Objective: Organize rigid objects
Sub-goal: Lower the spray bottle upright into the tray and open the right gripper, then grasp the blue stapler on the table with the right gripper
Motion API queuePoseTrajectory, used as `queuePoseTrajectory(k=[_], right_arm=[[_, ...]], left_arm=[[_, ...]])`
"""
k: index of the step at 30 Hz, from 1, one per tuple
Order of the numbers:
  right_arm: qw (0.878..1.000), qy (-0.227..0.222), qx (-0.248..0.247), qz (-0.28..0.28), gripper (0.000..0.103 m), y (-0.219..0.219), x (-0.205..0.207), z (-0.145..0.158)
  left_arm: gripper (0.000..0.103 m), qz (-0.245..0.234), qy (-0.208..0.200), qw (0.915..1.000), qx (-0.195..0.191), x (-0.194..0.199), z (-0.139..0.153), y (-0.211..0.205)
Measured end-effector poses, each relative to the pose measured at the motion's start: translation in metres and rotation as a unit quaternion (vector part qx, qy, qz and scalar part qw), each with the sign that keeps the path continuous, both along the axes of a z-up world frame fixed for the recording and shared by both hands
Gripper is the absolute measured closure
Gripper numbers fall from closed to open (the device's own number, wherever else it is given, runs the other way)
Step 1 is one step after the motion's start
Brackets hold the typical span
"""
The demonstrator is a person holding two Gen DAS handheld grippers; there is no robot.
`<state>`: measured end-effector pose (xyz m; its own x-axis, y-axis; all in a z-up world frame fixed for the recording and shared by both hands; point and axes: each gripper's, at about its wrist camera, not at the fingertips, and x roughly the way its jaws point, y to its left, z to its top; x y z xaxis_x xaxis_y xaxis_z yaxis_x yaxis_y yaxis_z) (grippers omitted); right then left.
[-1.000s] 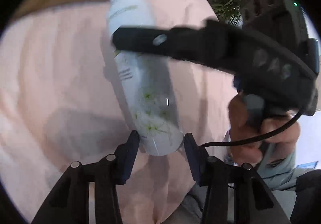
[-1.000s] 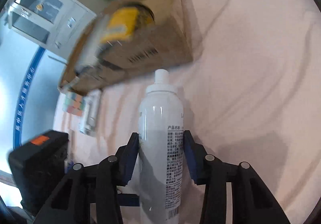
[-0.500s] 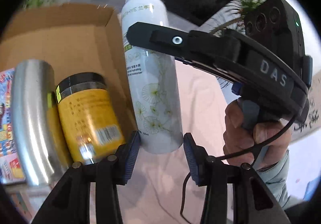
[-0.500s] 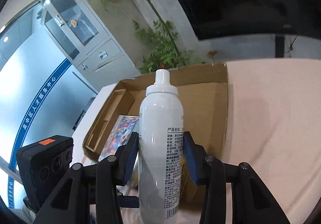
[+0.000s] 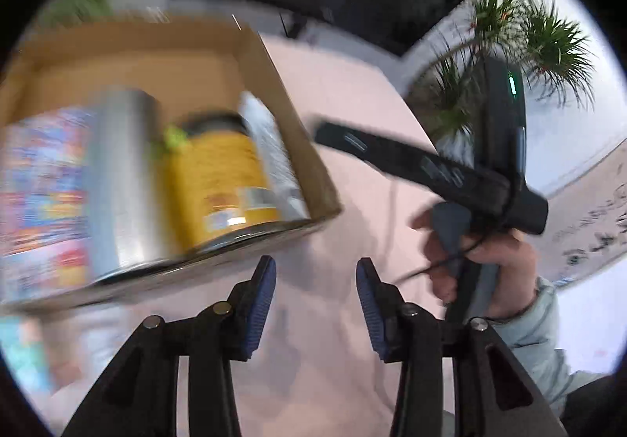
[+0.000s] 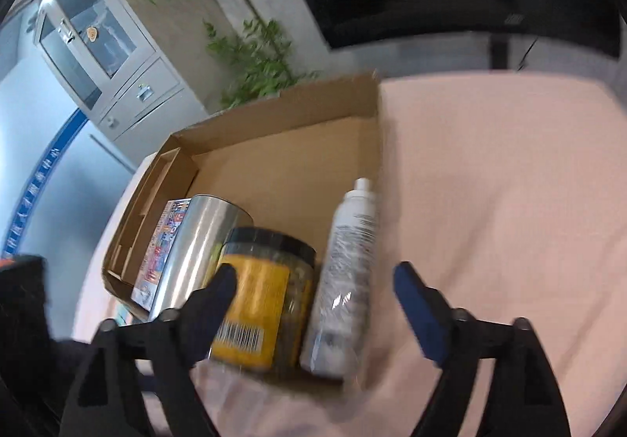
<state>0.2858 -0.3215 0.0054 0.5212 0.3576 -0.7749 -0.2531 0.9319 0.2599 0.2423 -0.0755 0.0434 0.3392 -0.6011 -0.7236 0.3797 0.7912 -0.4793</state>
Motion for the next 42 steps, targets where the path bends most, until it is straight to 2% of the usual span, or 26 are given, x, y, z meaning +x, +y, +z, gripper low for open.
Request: queuePoseTrajectory(k=[1,2,4,6,8,11,12,13,16,18,20,23,25,27,29,31,32,34,36,37,38,40,41,42], right_arm=[[1.000,-0.021,-0.013,-0.006,0.001,0.001,-0.020,0.011],[0.999,-0.038,-0.024,-0.006,0.000,0.003,-0.039,0.019],[0.997,-0.058,-0.046,0.007,0.000,0.014,-0.076,0.032],[0.996,-0.073,-0.049,0.023,0.000,0.029,-0.119,0.039],[0.995,-0.083,-0.037,0.050,0.000,0.044,-0.154,0.041],[0.990,-0.089,-0.018,0.105,0.000,0.075,-0.210,0.027],[0.987,-0.075,-0.012,0.140,0.000,0.091,-0.228,0.016],[0.985,-0.061,-0.007,0.164,0.000,0.104,-0.244,0.011],[0.974,-0.017,0.007,0.226,0.001,0.142,-0.285,-0.017],[0.960,0.005,-0.008,0.281,0.002,0.179,-0.318,-0.038],[0.949,-0.003,-0.029,0.315,0.002,0.203,-0.348,-0.047],[0.939,-0.010,-0.049,0.339,0.002,0.230,-0.375,-0.058],[0.939,-0.009,-0.070,0.336,0.006,0.239,-0.380,-0.068],[0.943,-0.001,-0.085,0.323,0.021,0.244,-0.380,-0.078],[0.946,0.003,-0.092,0.311,0.027,0.241,-0.372,-0.086],[0.948,0.014,-0.089,0.304,0.041,0.241,-0.369,-0.093],[0.949,0.023,-0.075,0.304,0.046,0.239,-0.367,-0.096],[0.956,0.041,-0.043,0.286,0.048,0.227,-0.356,-0.102],[0.965,0.077,0.015,0.251,0.049,0.204,-0.339,-0.105],[0.967,0.110,0.065,0.222,0.049,0.185,-0.326,-0.109],[0.965,0.140,0.113,0.193,0.049,0.165,-0.314,-0.114],[0.961,0.164,0.167,0.147,0.048,0.130,-0.298,-0.121],[0.959,0.173,0.190,0.122,0.047,0.112,-0.292,-0.122],[0.962,0.171,0.192,0.096,0.044,0.094,-0.287,-0.121]], left_arm=[[0.052,0.017,-0.029,0.9994,0.013,-0.017,0.011,0.016],[0.034,0.041,-0.060,0.9967,0.034,-0.040,0.027,0.021],[0.019,0.095,-0.122,0.9843,0.085,-0.077,0.054,0.060],[0.019,0.141,-0.172,0.9673,0.122,-0.105,0.088,0.099],[0.019,0.178,-0.190,0.9527,0.156,-0.135,0.119,0.127],[0.019,0.222,-0.191,0.9344,0.202,-0.179,0.129,0.170],[0.019,0.236,-0.185,0.9302,0.211,-0.199,0.125,0.184],[0.019,0.243,-0.177,0.9304,0.210,-0.217,0.120,0.199],[0.019,0.237,-0.121,0.9482,0.173,-0.246,0.079,0.211],[0.019,0.234,-0.074,0.9620,0.121,-0.262,0.040,0.213],[0.020,0.223,-0.021,0.9726,0.063,-0.266,-0.005,0.213],[0.021,0.217,0.032,0.9756,-0.007,-0.269,-0.056,0.204],[0.029,0.203,0.061,0.9753,-0.061,-0.270,-0.078,0.197],[0.033,0.185,0.077,0.9736,-0.109,-0.267,-0.094,0.187],[0.037,0.185,0.090,0.9724,-0.110,-0.262,-0.101,0.180],[0.046,0.177,0.115,0.9691,-0.127,-0.256,-0.114,0.172],[0.047,0.172,0.123,0.9690,-0.128,-0.253,-0.116,0.166],[0.047,0.166,0.111,0.9740,-0.107,-0.248,-0.116,0.150],[0.047,0.145,0.100,0.9794,-0.100,-0.239,-0.112,0.130],[0.046,0.136,0.100,0.9798,-0.108,-0.237,-0.110,0.122],[0.046,0.132,0.100,0.9786,-0.122,-0.228,-0.109,0.114],[0.046,0.102,0.082,0.9819,-0.136,-0.215,-0.099,0.099],[0.045,0.101,0.061,0.9842,-0.132,-0.209,-0.090,0.094],[0.043,0.102,0.050,0.9853,-0.127,-0.207,-0.083,0.093]])
